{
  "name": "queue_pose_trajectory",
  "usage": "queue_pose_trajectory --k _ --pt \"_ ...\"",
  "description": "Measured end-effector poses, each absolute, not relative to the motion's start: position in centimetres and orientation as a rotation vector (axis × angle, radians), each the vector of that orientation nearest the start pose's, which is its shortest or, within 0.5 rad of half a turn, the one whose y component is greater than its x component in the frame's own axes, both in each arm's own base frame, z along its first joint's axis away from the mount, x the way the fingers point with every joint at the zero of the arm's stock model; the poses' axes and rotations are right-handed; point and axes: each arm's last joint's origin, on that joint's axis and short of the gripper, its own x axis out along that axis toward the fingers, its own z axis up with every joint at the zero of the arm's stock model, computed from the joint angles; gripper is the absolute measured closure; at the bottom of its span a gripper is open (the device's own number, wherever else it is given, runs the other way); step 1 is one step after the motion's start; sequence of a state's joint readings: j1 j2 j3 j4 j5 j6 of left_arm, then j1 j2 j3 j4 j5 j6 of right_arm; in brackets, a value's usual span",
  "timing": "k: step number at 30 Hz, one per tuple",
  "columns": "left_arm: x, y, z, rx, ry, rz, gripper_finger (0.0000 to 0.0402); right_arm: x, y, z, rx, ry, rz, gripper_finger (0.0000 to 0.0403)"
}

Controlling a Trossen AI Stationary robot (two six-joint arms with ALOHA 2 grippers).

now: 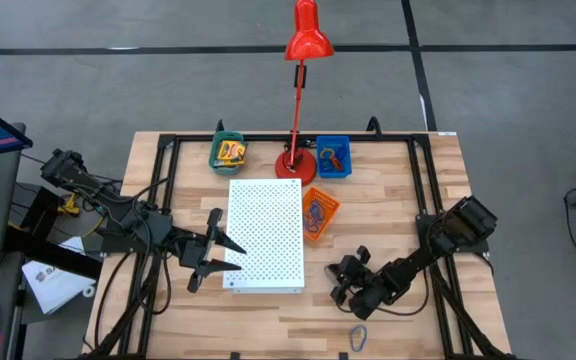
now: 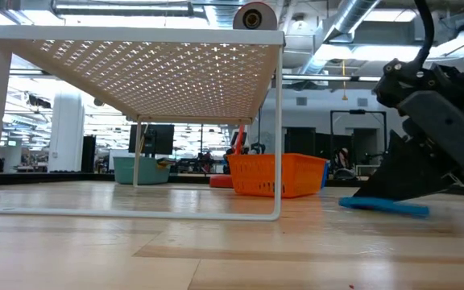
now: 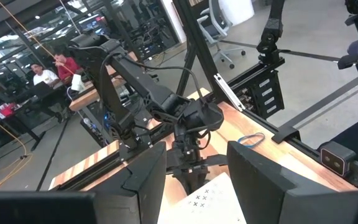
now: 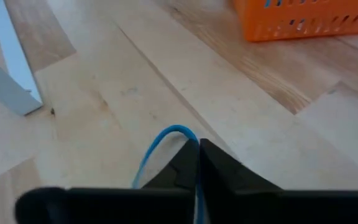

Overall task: Pick & Place Office Desk Supplies
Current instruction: Put the blue rubber band into the orange bin

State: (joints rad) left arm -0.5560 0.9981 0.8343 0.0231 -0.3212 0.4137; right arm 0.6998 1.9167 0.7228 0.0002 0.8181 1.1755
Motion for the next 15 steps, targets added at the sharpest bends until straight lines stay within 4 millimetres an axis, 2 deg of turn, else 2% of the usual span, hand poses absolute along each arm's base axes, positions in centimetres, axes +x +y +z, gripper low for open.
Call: queue_pose_trajectory --k 4,7,10,15 --pt "19.4 -11.0 33.1 0.471 0.077 -0.262 0.0238 23.4 16.9 6.5 0.273 0.631 -0.56 0.0398" --pt "19.4 -11.0 33.1 0.471 0.077 -0.262 0.0238 23.4 17.0 7.3 0.26 0.632 -0.547 0.04" --pt "19.4 -11.0 33.1 0.471 0.077 -0.262 0.0238 23.0 16.7 8.6 0.221 0.657 -0.529 0.0401" --pt "19.4 -11.0 33.1 0.471 0.078 -0.261 0.0238 22.5 16.0 12.0 0.171 0.57 -0.562 0.0402"
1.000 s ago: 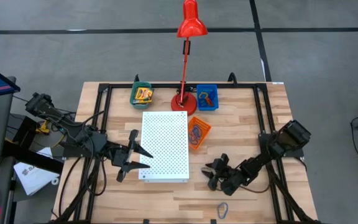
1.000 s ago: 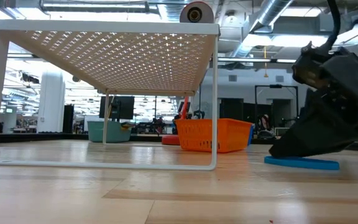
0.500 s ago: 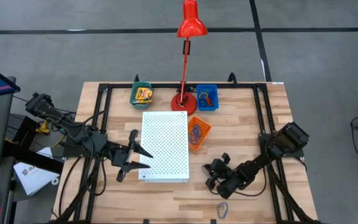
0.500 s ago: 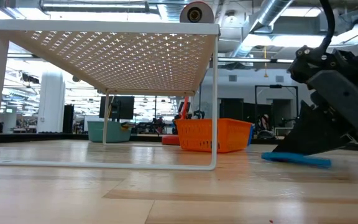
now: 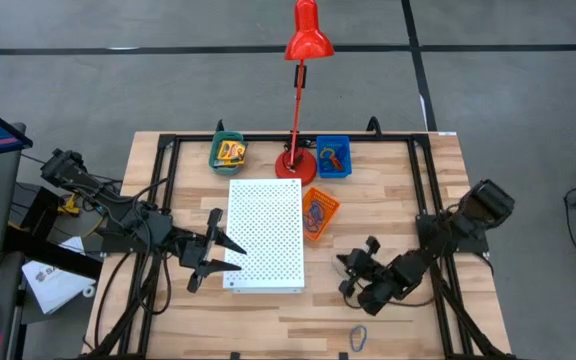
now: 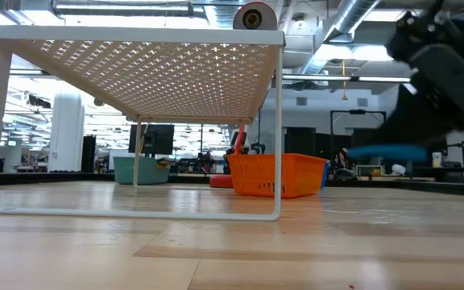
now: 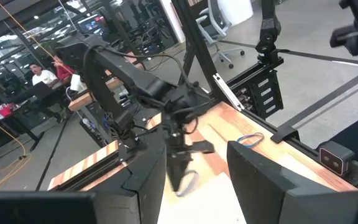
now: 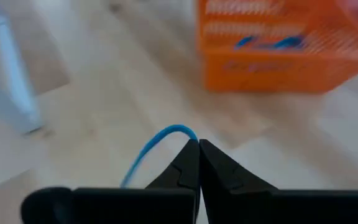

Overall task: Pick & Place Office Desk Supplies
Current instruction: Put the blue rubber band into the orange bin

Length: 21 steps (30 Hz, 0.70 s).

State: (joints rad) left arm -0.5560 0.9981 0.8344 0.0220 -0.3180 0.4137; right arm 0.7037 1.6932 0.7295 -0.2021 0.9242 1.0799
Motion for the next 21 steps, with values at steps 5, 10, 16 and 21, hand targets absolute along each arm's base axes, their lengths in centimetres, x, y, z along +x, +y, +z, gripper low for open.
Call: queue_pose_trajectory --k 5,10,16,21 --pt "19.4 -11.0 33.1 0.473 0.081 -0.262 0.0238 22.3 14.2 14.9 0.094 0.503 -0.624 0.0402" --pt "19.4 -11.0 33.1 0.473 0.082 -0.262 0.0238 23.5 11.1 16.7 0.044 0.499 -0.697 0.0403" --pt "19.4 -11.0 33.1 0.474 0.083 -0.261 0.0238 26.0 7.4 17.6 -0.015 0.524 -0.728 0.0403" --pt "19.4 -11.0 33.1 0.474 0.084 -0.258 0.0238 28.0 4.3 18.1 -0.006 0.525 -0.688 0.0403"
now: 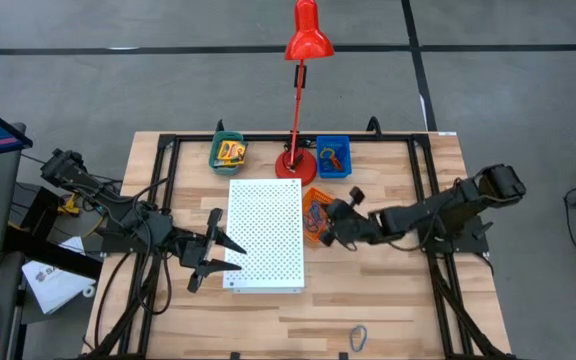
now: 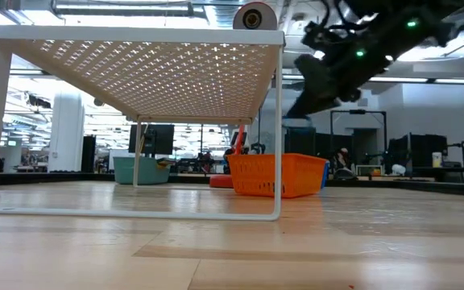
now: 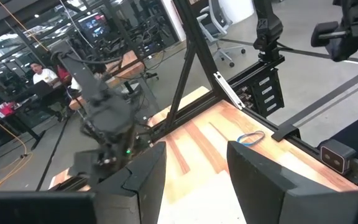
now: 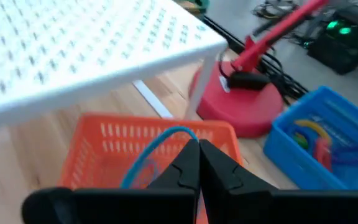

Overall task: Pick & Place Office Desk Supplies
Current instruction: Put the blue rubber band into the orange bin

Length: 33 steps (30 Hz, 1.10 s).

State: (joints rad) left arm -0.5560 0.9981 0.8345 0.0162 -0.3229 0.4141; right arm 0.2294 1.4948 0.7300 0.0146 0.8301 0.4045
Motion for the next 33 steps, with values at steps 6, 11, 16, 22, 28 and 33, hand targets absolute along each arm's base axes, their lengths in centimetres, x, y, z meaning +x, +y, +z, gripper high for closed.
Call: queue_pose_trajectory --k 6,11,16,22,28,33 --pt "19.4 -11.0 33.0 0.478 0.092 -0.26 0.0238 28.6 1.0 18.0 0.036 0.579 -0.661 0.0403" --pt "19.4 -11.0 32.8 0.485 0.108 -0.264 0.0238 28.3 -0.3 17.4 0.06 0.633 -0.633 0.0402" --pt "19.4 -11.0 32.8 0.486 0.109 -0.264 0.0238 27.3 -1.7 15.6 0.122 0.632 -0.583 0.0372" --pt "19.4 -11.0 32.8 0.484 0.109 -0.267 0.0238 26.1 -2.3 14.4 0.165 0.575 -0.591 0.0301" --pt "19.4 -11.0 32.8 0.483 0.108 -0.268 0.0238 26.3 -1.8 14.6 0.161 0.548 -0.566 0.0245" --pt "19.4 -11.0 32.8 0.484 0.108 -0.268 0.0238 26.3 -1.5 14.5 0.155 0.556 -0.557 0.0223"
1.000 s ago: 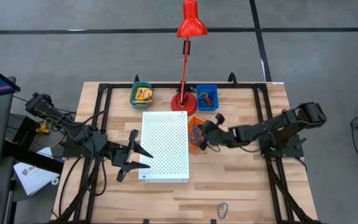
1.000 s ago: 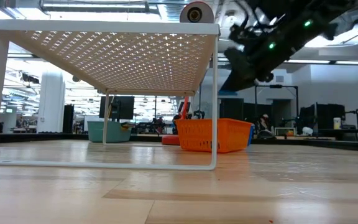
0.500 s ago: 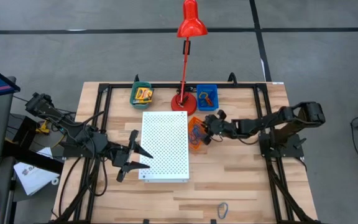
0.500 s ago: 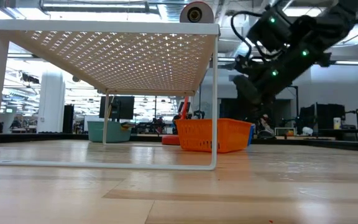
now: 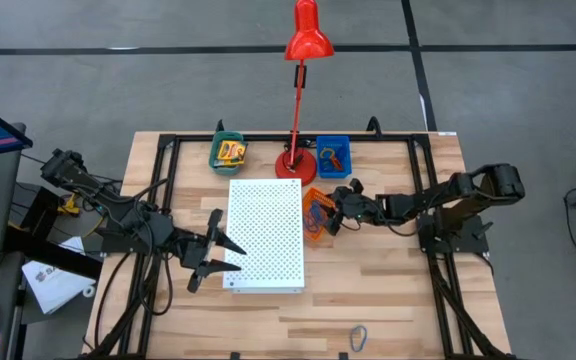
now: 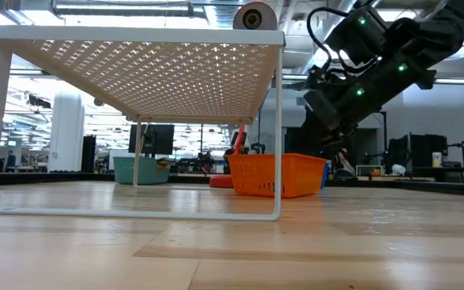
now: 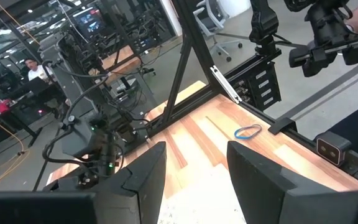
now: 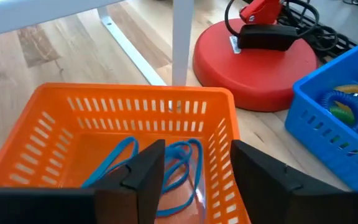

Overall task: Pick & Place Office Desk Supplies
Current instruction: Put the blue rubber band into the orange bin

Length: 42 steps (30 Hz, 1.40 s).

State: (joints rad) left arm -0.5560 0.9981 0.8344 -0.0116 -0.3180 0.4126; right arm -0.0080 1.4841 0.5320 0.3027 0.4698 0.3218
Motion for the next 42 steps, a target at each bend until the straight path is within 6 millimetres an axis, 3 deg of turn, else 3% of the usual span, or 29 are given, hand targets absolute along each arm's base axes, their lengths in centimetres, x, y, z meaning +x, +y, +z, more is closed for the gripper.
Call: queue_pose_trajectory --k 6,12,20,28,33,42 --pt "19.3 -11.0 32.8 0.487 0.113 -0.268 0.0238 26.3 -1.0 14.5 0.156 0.556 -0.543 0.0218" --pt "19.3 -10.9 32.7 0.49 0.119 -0.268 0.0238 25.5 1.5 15.7 0.199 0.533 -0.492 0.0227" --pt "19.3 -10.9 32.6 0.493 0.124 -0.266 0.0238 22.3 7.6 18.5 0.248 0.428 -0.412 0.0242" --pt "19.4 -11.0 32.9 0.481 0.1 -0.262 0.0238 19.7 13.8 16.7 0.444 0.47 -0.309 0.0258" --pt "19.4 -11.0 33.0 0.474 0.087 -0.261 0.0238 19.4 18.2 16.4 0.448 0.528 -0.27 0.0268" --pt "19.4 -11.0 33.1 0.468 0.076 -0.261 0.0238 20.6 24.5 15.2 0.337 0.865 -0.465 0.0263"
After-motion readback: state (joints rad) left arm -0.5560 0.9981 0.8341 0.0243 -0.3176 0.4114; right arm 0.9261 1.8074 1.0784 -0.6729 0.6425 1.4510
